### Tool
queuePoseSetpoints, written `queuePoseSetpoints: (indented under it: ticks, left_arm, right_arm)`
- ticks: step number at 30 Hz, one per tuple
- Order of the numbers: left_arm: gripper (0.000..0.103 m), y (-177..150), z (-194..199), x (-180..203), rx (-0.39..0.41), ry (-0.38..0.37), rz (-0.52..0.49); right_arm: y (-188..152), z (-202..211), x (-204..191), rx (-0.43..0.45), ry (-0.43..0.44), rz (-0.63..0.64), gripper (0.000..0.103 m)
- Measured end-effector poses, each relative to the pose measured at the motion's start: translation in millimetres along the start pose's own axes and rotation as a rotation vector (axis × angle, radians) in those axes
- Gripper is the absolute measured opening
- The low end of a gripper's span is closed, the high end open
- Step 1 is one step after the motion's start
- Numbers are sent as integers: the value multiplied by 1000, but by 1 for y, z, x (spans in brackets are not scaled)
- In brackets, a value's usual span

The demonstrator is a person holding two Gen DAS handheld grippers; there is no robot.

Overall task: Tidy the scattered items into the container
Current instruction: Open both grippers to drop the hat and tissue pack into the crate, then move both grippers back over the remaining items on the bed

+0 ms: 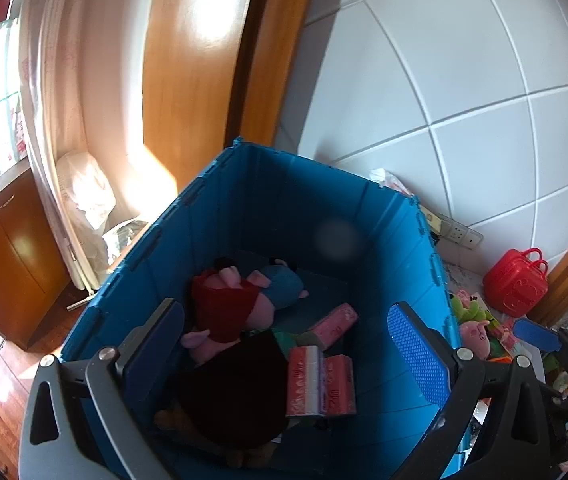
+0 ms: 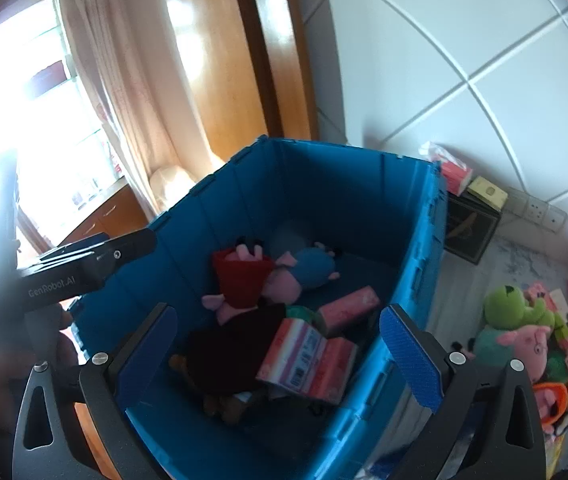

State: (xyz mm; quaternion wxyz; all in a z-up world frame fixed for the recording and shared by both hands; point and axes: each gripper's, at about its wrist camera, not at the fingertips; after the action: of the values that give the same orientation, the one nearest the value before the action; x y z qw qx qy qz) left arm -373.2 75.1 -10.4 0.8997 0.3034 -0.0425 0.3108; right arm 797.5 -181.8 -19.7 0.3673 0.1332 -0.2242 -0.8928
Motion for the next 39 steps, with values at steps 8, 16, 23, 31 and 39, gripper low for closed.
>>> queuePoseSetpoints:
  ticks: [8, 16, 23, 31, 39]
  left_arm:
    - [103, -9, -7, 82, -11, -71, -128]
    - [103, -41, -16, 199, -51, -133, -280]
    - [103, -97, -53, 306, -154, -191, -448]
    - [103, -206, -120, 400, -327, -308, -743]
    - [103, -301, -203, 448, -513, -332, -909]
  right_arm:
    - [-44, 30, 56, 28, -26, -106, 103]
    - [-107, 79, 147, 62, -106, -256, 103]
    - [-189, 123, 255, 43, -231, -443, 103]
    - [-282, 156, 357, -32, -330, -621, 103]
    - [-370, 145, 419, -142, -371, -732, 103]
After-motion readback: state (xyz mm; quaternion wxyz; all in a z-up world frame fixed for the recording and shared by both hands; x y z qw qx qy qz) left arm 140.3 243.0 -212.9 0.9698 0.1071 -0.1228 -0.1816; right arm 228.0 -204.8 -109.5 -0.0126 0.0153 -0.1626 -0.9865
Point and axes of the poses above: each gripper's, at about its wrist camera, not at the fingertips, and z roughly against the way its jaws point, x to its right, y to its top, and after that the axes turned 15 degrees about -x, right-handed
